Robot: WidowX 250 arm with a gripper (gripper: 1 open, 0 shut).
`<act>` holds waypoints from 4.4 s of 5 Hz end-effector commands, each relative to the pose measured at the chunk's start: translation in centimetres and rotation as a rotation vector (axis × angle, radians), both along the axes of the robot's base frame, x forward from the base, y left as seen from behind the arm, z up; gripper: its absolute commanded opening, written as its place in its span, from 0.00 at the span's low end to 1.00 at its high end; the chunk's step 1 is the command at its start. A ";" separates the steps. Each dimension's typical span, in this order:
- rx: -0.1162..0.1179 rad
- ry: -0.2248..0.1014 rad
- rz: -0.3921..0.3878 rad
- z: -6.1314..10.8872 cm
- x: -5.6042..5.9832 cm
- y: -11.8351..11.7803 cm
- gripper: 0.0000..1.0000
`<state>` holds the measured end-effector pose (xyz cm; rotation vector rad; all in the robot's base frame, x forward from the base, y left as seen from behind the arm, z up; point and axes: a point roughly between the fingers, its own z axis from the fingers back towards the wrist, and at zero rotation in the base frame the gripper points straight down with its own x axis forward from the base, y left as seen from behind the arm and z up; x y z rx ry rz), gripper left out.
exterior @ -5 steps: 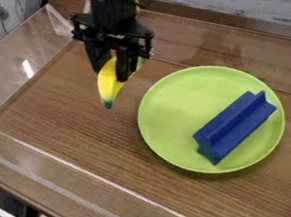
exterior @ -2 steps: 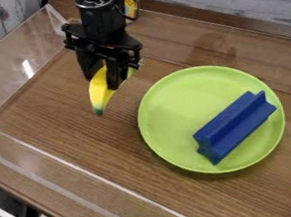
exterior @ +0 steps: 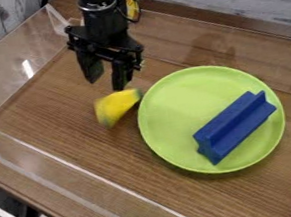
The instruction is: Remove the banana from inside the green plate and put it on the table
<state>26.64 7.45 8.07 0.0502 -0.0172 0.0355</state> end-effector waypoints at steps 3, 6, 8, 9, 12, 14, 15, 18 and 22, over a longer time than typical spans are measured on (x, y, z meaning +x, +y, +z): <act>0.018 -0.061 -0.034 1.6 1.6 0.1 0.00; 0.018 -0.063 -0.116 1.0 0.4 0.0 1.00; 0.016 -0.062 -0.145 0.1 0.1 0.2 1.00; 0.014 -0.063 -0.154 -0.3 0.1 0.2 1.00; 0.008 -0.063 -0.174 -1.4 0.2 0.3 1.00; 0.003 -0.063 -0.188 -1.8 0.4 0.4 1.00; 0.001 -0.064 -0.195 -2.0 0.5 0.4 0.00; 0.009 -0.072 -0.216 -0.5 1.0 0.3 0.00; 0.003 -0.165 -0.194 3.6 2.2 2.1 1.00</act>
